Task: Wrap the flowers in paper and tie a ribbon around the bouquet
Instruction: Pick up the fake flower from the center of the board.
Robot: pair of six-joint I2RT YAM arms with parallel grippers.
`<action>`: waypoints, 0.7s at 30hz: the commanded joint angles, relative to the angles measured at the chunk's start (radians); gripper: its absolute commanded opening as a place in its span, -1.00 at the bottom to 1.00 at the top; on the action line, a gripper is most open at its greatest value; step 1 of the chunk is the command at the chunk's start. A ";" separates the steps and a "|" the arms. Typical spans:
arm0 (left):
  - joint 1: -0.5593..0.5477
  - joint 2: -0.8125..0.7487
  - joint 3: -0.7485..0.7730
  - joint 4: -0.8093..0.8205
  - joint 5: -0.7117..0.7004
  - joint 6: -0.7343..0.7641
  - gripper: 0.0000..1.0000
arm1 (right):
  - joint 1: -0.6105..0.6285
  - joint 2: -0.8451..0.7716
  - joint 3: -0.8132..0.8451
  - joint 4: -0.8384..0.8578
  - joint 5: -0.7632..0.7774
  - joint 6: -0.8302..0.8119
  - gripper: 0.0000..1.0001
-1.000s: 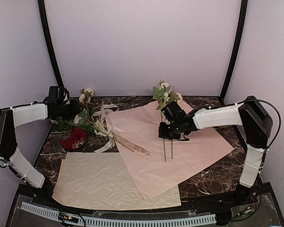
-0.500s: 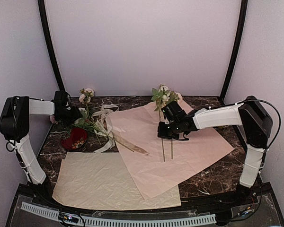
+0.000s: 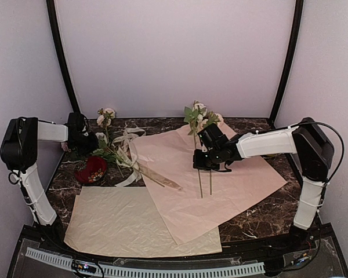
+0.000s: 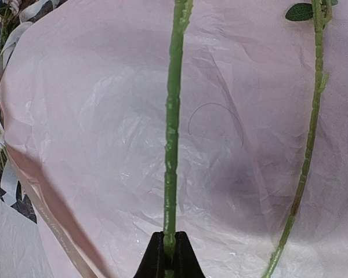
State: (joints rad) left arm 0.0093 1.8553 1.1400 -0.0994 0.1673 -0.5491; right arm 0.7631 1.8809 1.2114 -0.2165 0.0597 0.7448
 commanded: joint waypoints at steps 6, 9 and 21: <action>0.023 -0.104 0.046 -0.056 -0.113 0.100 -1.00 | -0.025 -0.094 0.009 0.013 0.030 -0.019 -1.00; 0.061 -0.161 0.059 -0.082 -0.162 0.138 -1.00 | -0.046 -0.164 -0.041 0.038 0.020 0.000 -1.00; 0.083 -0.279 0.092 -0.132 -0.315 0.239 -1.00 | -0.108 -0.432 -0.277 0.079 -0.032 0.025 -1.00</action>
State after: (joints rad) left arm 0.0933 1.6169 1.2076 -0.1913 -0.0978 -0.3531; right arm 0.6628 1.4944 0.9867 -0.2050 0.0780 0.7670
